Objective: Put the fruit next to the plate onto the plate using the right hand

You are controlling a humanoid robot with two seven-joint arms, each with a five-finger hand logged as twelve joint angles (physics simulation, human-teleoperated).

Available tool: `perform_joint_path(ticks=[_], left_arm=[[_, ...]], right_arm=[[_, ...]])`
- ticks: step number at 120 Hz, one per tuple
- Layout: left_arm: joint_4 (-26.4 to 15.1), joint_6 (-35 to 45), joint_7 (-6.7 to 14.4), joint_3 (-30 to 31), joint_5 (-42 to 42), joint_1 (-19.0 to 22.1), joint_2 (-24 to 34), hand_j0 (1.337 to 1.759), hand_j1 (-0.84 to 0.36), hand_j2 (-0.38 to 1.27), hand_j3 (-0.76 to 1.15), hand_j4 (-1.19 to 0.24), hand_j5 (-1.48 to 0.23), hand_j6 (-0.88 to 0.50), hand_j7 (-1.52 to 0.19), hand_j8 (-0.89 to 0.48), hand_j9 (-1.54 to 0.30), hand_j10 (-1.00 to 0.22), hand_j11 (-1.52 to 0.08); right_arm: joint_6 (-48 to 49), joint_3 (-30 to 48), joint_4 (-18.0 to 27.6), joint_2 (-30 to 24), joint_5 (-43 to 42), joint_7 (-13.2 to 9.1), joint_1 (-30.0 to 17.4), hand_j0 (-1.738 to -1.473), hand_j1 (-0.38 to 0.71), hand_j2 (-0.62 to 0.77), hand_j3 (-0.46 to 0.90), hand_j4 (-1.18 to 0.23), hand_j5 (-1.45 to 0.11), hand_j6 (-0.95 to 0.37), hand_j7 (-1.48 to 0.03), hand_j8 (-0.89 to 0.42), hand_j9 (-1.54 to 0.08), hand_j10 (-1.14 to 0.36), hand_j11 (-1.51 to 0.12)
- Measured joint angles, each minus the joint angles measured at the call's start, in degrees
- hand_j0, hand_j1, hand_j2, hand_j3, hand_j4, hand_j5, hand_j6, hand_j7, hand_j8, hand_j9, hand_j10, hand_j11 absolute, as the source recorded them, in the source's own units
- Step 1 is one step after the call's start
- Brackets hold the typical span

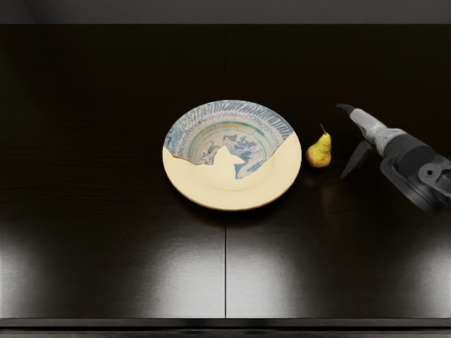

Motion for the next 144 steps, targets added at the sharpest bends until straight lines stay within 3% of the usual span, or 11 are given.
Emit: perform_joint_path(ticks=[25,59,82,144], left_arm=[[0.00,-0.02,0.00,0.00,0.00,0.00,0.00,1.658,0.35,0.00,0.00,0.00,0.00,0.00,0.00,0.00,0.00,0.00,0.00],[0.00,0.00,0.00,-0.01,0.00,0.00,0.00,1.658,0.35,0.00,0.00,0.00,0.00,0.00,0.00,0.00,0.00,0.00,0.00],[0.00,0.00,0.00,0.00,0.00,0.00,0.00,1.658,0.35,0.00,0.00,0.00,0.00,0.00,0.00,0.00,0.00,0.00,0.00],[0.00,-0.02,0.00,0.11,0.00,0.00,0.00,1.658,0.35,0.00,0.00,0.00,0.00,0.00,0.00,0.00,0.00,0.00,0.00]], right_arm=[[-0.22,0.48,-1.08,2.12,0.91,0.77,-0.40,-1.658,-0.30,-0.01,0.00,-0.05,-0.06,-0.05,-0.06,-0.05,-0.06,-0.05,-0.06],[-0.02,0.91,-1.77,3.80,3.94,6.37,-1.59,-1.658,-0.24,-0.02,0.00,-0.09,-0.12,-0.09,-0.12,-0.09,-0.12,-0.09,-0.12],[0.04,1.90,-1.42,3.60,4.20,8.13,-3.60,-1.658,-0.20,-0.02,0.00,-0.12,-0.16,-0.13,-0.16,-0.13,-0.16,-0.12,-0.16],[-0.02,2.48,-0.50,1.96,4.25,9.09,-5.00,-1.658,-0.01,-0.05,0.00,-0.28,-0.36,-0.28,-0.36,-0.28,-0.36,-0.28,-0.36]])
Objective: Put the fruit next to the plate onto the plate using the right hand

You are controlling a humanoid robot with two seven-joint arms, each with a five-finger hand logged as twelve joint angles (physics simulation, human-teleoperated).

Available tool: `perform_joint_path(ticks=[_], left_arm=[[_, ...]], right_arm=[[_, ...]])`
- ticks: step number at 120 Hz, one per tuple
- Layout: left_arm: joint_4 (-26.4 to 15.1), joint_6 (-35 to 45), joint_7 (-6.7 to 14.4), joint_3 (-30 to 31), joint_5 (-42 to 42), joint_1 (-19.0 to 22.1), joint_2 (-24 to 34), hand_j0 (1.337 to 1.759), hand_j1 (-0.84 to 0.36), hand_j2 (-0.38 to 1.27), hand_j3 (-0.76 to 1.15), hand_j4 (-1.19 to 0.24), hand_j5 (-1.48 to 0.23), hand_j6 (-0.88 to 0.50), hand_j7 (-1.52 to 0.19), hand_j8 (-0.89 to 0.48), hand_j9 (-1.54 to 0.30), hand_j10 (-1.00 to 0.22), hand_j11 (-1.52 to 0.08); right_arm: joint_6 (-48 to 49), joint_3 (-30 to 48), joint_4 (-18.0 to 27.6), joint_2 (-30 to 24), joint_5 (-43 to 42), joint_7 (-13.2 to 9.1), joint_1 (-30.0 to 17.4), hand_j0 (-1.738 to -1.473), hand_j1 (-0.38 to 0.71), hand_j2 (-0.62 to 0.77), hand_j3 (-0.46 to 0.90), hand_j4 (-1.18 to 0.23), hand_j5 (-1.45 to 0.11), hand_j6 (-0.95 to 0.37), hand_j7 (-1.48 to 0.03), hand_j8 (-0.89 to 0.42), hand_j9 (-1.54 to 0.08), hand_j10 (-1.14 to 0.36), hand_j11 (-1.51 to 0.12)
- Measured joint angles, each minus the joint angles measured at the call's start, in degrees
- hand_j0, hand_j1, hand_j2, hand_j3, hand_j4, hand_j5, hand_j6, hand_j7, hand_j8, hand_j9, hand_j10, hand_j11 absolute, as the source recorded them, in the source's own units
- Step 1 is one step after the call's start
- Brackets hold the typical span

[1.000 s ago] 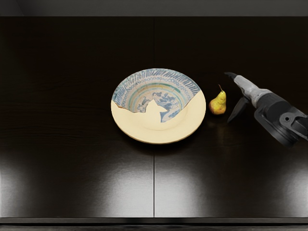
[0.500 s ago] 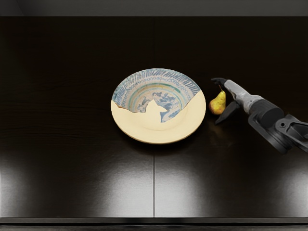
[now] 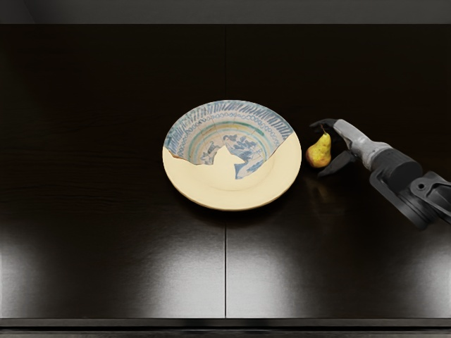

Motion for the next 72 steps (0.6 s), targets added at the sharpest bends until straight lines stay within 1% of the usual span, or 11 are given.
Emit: perform_joint_path(ticks=[45,63,72], left_arm=[[0.00,0.02,0.00,-0.11,0.00,0.00,0.00,1.658,0.35,0.00,0.00,0.00,0.00,0.00,0.00,0.00,0.00,0.00,0.00],[0.00,0.04,0.00,-0.11,0.00,0.00,0.00,1.658,0.35,0.00,0.00,0.00,0.00,0.00,0.00,0.00,0.00,0.00,0.00],[0.00,0.05,0.00,-0.12,0.00,0.00,0.00,1.658,0.35,0.00,0.00,0.00,0.00,0.00,0.00,0.00,0.00,0.00,0.00]], right_arm=[[0.16,-0.08,-0.07,0.25,0.00,-0.05,-0.01,-1.658,0.15,-0.08,0.00,-0.42,-0.54,-0.42,-0.54,-0.42,-0.54,-0.42,-0.54],[0.26,-0.28,-0.22,0.33,-0.05,0.04,-0.07,-1.658,0.20,-0.08,0.00,-0.45,-0.59,-0.46,-0.59,-0.45,-0.59,-0.45,-0.59],[0.32,-0.33,-0.27,0.36,-0.12,0.08,-0.08,-1.657,0.23,-0.06,0.00,-0.48,-0.63,-0.46,-0.62,-0.44,-0.63,-0.47,-0.63]])
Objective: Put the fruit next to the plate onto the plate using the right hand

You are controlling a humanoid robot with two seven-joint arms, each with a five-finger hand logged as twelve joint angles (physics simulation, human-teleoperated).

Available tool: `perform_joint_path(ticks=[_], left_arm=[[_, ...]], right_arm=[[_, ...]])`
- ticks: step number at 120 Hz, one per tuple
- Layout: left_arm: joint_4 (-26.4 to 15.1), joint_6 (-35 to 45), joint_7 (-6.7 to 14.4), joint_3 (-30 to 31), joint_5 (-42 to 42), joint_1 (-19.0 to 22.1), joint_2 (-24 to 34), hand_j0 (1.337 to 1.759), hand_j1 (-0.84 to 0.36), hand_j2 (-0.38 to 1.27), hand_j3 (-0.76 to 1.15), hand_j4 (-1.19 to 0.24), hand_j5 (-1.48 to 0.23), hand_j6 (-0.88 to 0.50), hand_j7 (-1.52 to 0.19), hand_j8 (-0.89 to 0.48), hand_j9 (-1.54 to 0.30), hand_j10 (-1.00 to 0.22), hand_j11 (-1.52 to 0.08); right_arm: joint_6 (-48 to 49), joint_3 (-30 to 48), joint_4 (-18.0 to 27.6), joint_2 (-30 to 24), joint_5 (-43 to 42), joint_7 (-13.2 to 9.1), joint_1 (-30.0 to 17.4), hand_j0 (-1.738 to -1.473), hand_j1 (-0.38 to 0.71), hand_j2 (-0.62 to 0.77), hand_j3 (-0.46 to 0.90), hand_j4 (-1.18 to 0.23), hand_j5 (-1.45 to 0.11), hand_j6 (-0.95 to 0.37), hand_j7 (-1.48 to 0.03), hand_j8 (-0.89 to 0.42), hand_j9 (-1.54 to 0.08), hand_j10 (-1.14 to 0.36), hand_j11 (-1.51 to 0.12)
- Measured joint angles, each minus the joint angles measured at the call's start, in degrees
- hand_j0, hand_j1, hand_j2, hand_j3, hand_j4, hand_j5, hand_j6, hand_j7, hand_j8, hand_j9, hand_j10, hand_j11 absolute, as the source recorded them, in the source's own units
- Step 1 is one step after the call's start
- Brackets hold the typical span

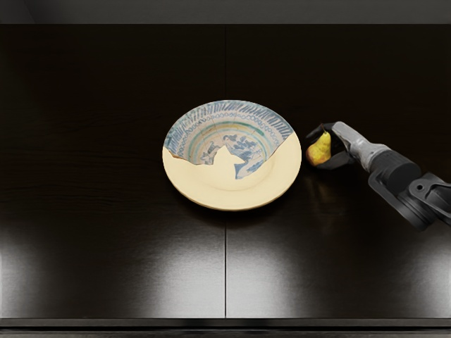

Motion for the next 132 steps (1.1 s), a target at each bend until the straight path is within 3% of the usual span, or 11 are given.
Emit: perform_joint_path(ticks=[20,42,80,132], left_arm=[[0.00,0.00,0.00,0.00,0.00,0.00,0.00,1.658,0.35,0.00,0.00,0.00,0.00,0.00,0.00,0.00,0.00,0.00,0.00],[0.00,0.01,0.00,0.00,0.00,0.00,0.00,1.658,0.35,0.00,0.00,0.00,0.00,0.00,0.00,0.00,0.00,0.00,0.00],[0.00,-0.03,0.00,0.00,0.00,0.02,0.00,1.658,0.35,0.00,0.00,0.00,0.00,0.00,0.00,0.00,0.00,0.00,0.00],[0.00,0.02,0.00,0.20,0.00,0.00,0.00,1.658,0.35,0.00,0.00,0.00,0.00,0.00,0.00,0.00,0.00,0.00,0.00]], right_arm=[[0.07,-0.10,0.00,-0.13,0.05,0.49,-0.02,-1.656,0.32,0.12,0.00,-0.54,-0.74,-0.40,-0.72,-0.36,-0.74,-0.52,-0.74],[-0.04,-0.15,0.02,-0.22,-0.25,0.97,-0.07,-1.655,0.32,0.28,0.00,-0.65,-0.81,-0.46,-0.83,-0.41,-0.82,-0.55,-0.83],[0.07,-0.22,0.28,-0.36,-0.19,1.12,-0.09,-1.653,0.26,0.30,0.00,-0.73,-0.95,-0.49,-0.95,-0.40,-0.96,-0.54,-0.97],[0.34,0.01,2.40,-2.54,0.26,0.97,0.00,-1.657,0.32,0.38,0.00,-0.75,-1.17,-0.37,-1.05,-0.28,-1.15,-0.46,-1.14]])
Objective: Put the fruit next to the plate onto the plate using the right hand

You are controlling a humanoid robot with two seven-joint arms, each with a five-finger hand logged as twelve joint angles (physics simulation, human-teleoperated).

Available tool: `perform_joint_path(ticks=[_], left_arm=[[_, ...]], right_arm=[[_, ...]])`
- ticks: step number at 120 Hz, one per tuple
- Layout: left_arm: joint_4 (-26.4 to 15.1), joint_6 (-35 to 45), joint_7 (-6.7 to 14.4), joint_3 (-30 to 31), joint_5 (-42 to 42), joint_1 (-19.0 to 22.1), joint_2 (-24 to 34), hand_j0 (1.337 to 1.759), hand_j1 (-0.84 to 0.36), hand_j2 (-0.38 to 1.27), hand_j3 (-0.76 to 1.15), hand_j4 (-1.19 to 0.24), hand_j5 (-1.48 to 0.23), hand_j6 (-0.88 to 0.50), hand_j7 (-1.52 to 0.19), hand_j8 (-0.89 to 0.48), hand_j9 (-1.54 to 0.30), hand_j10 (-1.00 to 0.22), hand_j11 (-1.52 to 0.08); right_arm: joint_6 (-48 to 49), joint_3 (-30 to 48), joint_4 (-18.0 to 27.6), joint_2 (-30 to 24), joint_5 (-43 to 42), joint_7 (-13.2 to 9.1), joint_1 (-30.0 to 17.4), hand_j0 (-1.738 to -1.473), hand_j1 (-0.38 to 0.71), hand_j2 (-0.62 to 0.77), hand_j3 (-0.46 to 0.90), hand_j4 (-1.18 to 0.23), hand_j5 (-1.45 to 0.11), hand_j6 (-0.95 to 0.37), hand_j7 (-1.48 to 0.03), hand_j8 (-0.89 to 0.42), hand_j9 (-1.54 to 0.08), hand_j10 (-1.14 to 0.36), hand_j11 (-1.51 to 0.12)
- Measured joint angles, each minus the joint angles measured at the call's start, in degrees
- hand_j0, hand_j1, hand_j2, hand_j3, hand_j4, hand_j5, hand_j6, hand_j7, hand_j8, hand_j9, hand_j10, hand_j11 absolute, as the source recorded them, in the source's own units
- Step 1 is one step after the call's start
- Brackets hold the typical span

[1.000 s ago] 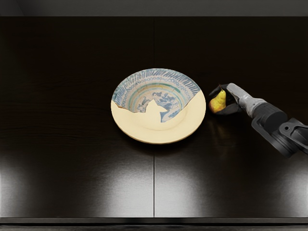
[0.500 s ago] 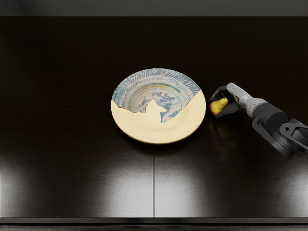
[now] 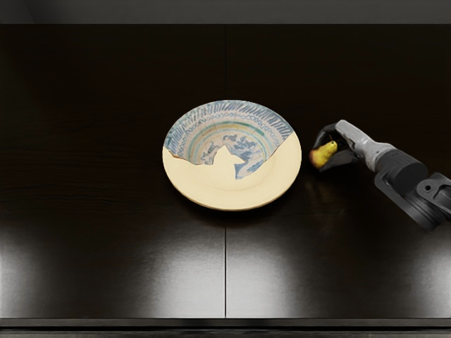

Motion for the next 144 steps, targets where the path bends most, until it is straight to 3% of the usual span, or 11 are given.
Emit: perform_joint_path(ticks=[36,56,82,101,135,136,139,144], left_arm=[[0.00,0.00,0.00,0.07,0.00,0.00,0.00,1.658,0.35,0.00,0.00,0.00,0.00,0.00,0.00,0.00,0.00,0.00,0.00],[0.00,-0.05,0.00,0.00,0.00,0.07,0.00,1.658,0.35,0.00,0.00,0.00,0.00,0.00,0.00,0.00,0.00,0.00,0.00],[-0.02,-0.07,0.00,-0.35,0.00,0.49,0.00,1.658,0.35,0.00,0.00,0.00,0.00,0.00,0.00,0.00,0.00,0.00,0.00],[-0.01,-0.06,0.00,-0.36,0.00,0.35,0.00,1.658,0.35,0.00,0.00,0.00,0.00,0.00,0.00,0.00,0.00,0.00,0.00],[0.00,-0.07,0.00,-0.28,0.00,0.35,0.00,1.658,0.35,0.00,0.00,0.00,0.00,0.00,0.00,0.00,0.00,0.00,0.00],[0.00,-0.07,0.00,-0.28,0.00,0.35,0.00,1.658,0.35,0.00,0.00,0.00,0.00,0.00,0.00,0.00,0.00,0.00,0.00],[0.00,-0.07,0.00,-0.28,0.00,0.35,0.00,1.658,0.35,0.00,0.00,0.00,0.00,0.00,0.00,0.00,0.00,0.00,0.00],[0.00,-0.07,0.00,-0.28,0.00,0.35,0.00,1.658,0.35,0.00,0.00,0.00,0.00,0.00,0.00,0.00,0.00,0.00,0.00]], right_arm=[[-0.61,0.25,8.84,-7.05,0.09,-1.81,0.35,-1.658,0.34,0.45,0.00,-0.78,-1.25,-0.38,-1.11,-0.27,-1.20,-0.46,-1.17],[-0.18,2.77,14.38,-9.81,0.24,-6.39,1.03,-1.658,0.34,0.45,0.00,-0.79,-1.27,-0.37,-1.12,-0.26,-1.22,-0.45,-1.18],[0.63,3.83,18.33,-8.76,4.00,-12.71,5.64,-1.658,0.37,0.48,0.00,-0.79,-1.29,-0.35,-1.13,-0.24,-1.23,-0.44,-1.19],[1.38,3.59,18.49,-5.72,8.04,-16.66,10.61,-1.658,0.38,0.50,0.00,-0.80,-1.30,-0.34,-1.13,-0.23,-1.23,-0.43,-1.19],[2.22,3.10,13.11,3.07,11.93,-20.12,16.77,-1.658,0.38,0.51,0.00,-0.80,-1.30,-0.33,-1.13,-0.22,-1.23,-0.42,-1.19],[2.23,3.08,12.86,3.44,11.98,-20.17,16.93,-1.658,0.38,0.51,0.00,-0.81,-1.29,-0.33,-1.13,-0.27,-1.23,-0.42,-1.19],[2.36,2.92,12.01,4.55,12.16,-20.31,17.64,-1.658,0.38,0.55,0.00,-0.81,-1.27,-0.40,-1.13,-0.29,-1.21,-0.48,-1.18],[2.63,2.16,10.82,6.29,12.84,-20.44,18.94,-1.658,0.40,0.59,0.00,-0.81,-1.26,-0.42,-1.13,-0.30,-1.20,-0.51,-1.17]])
